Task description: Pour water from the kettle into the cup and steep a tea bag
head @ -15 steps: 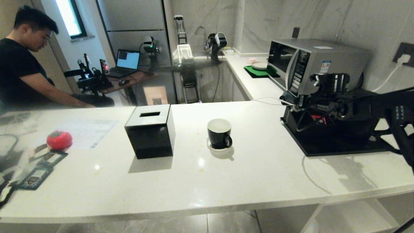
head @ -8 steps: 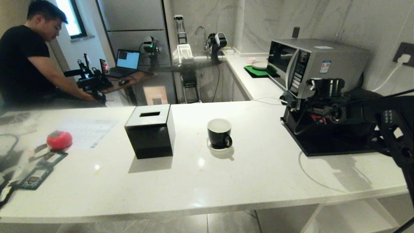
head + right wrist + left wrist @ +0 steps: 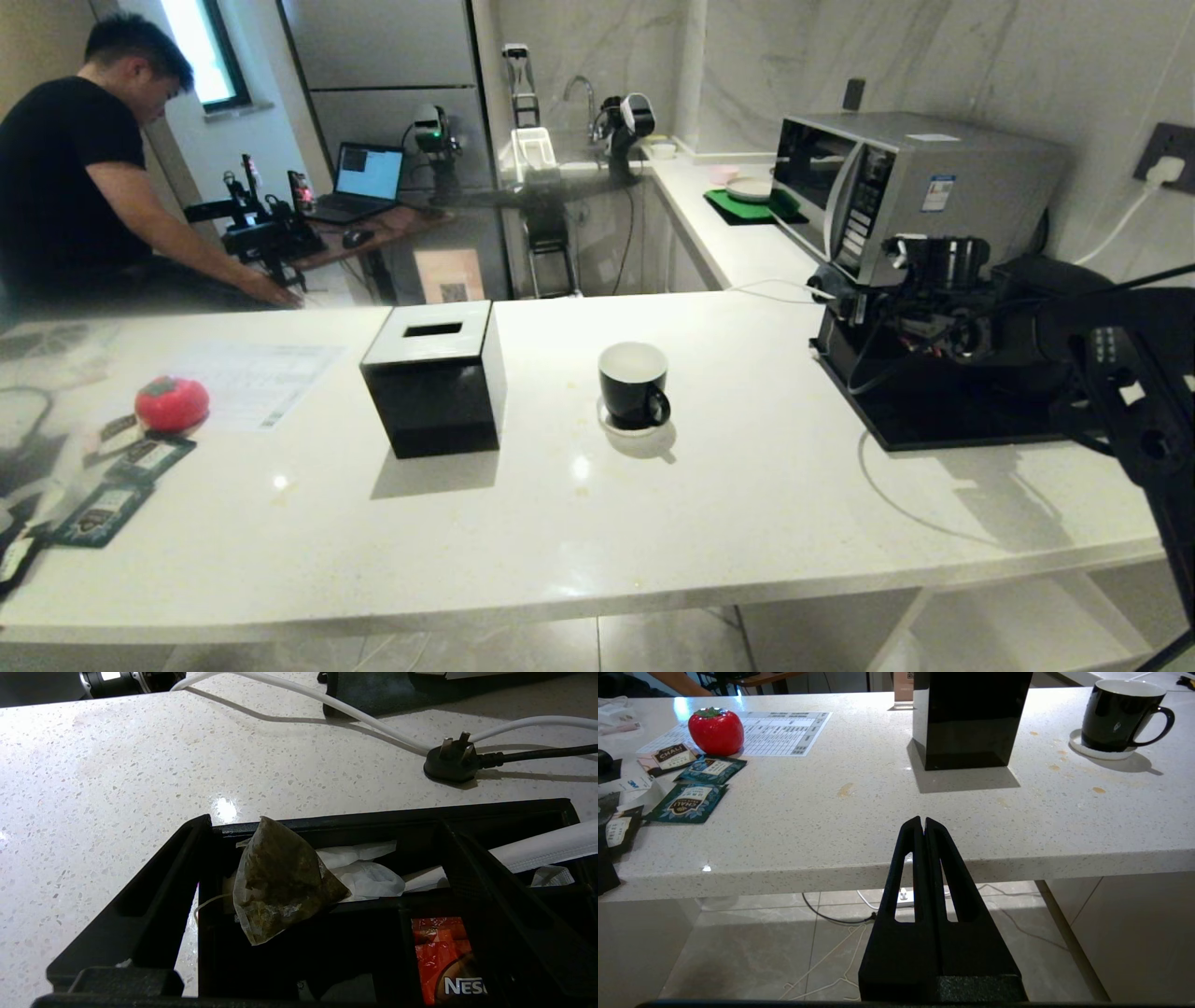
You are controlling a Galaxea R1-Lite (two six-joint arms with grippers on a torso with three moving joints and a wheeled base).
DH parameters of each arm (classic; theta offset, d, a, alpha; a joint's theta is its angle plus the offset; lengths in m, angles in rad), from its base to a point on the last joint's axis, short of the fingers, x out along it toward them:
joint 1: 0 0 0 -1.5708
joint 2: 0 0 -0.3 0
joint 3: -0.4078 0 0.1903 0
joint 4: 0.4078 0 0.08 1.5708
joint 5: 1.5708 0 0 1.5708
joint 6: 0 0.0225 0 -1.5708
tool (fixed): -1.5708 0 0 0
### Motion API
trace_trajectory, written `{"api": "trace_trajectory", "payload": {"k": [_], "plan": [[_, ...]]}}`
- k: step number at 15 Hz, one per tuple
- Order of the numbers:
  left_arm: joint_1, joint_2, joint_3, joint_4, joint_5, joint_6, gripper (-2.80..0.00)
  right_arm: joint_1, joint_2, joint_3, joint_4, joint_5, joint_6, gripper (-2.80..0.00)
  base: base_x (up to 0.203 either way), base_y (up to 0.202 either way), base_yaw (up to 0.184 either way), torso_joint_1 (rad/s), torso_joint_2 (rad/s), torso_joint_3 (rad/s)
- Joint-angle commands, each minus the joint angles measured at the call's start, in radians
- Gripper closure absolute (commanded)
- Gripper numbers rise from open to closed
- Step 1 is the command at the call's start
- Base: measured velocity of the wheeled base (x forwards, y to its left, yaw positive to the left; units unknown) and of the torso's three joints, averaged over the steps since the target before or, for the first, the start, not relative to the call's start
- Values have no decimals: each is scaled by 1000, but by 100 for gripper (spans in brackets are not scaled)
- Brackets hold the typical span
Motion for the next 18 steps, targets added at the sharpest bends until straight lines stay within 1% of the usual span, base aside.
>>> {"api": "trace_trajectory", "payload": {"k": [1, 6, 7, 18], "plan": [[0, 0, 0, -1, 1, -1, 0, -3, 11, 0, -12, 0, 1, -280, 0, 0, 0, 0, 0, 0], [0, 0, 0, -1, 1, -1, 0, -3, 17, 0, -17, 0, 0, -280, 0, 0, 0, 0, 0, 0], [0, 0, 0, -1, 1, -1, 0, -1, 17, 0, -17, 0, -2, 0, 0, 0, 0, 0, 0, 0], [0, 0, 0, -1, 1, -1, 0, -3, -18, 7, -11, -3, -5, 0, 0, 0, 0, 0, 0, 0]]}}
